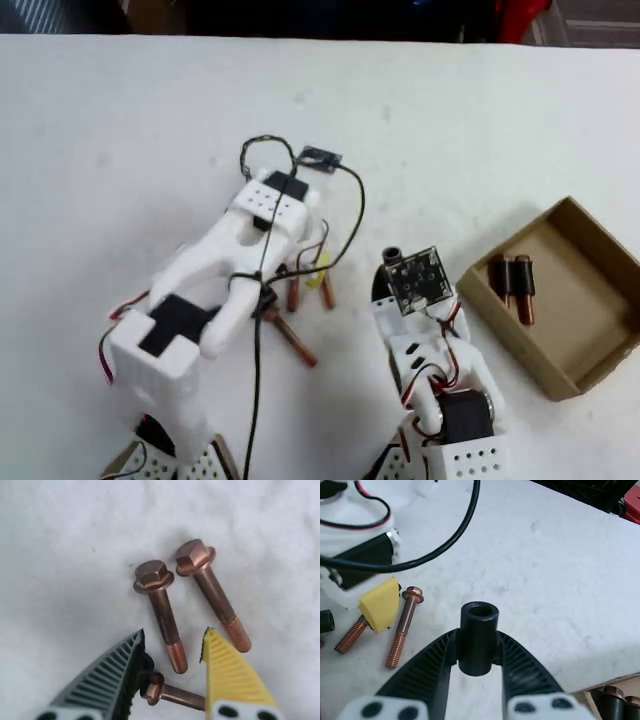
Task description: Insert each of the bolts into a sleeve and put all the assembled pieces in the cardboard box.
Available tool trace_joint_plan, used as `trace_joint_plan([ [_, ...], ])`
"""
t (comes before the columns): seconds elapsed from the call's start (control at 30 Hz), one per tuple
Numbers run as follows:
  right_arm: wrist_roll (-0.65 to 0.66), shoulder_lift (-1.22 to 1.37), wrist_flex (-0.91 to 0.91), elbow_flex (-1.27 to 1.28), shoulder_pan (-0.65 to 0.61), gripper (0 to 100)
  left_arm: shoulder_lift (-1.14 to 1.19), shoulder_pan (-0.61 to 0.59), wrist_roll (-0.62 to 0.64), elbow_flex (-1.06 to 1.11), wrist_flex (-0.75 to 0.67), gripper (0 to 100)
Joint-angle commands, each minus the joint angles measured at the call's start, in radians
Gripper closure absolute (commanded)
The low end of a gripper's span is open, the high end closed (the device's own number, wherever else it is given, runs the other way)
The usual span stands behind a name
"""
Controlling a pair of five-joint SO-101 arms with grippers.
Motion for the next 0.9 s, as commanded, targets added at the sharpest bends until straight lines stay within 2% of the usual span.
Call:
trace_joint_plan([
  [0.0,0.012,-0.016,-0.019,-0.009,0.010,98.1,0.013,0.007,0.002,-0.091,-0.020,78],
  [0.17,0.012,-0.016,-0.019,-0.009,0.010,98.1,0.067,-0.035,0.002,-0.135,-0.021,79],
  [0.33,0.012,-0.016,-0.019,-0.009,0.010,98.1,0.148,-0.073,0.006,-0.207,-0.021,86],
  [0.73,0.012,-0.016,-0.019,-0.009,0.008,98.1,0.308,-0.065,0.009,-0.348,-0.012,98],
  [0.87,0.009,-0.016,-0.018,-0.008,0.008,98.1,0.308,-0.053,0.011,-0.350,0.028,98],
])
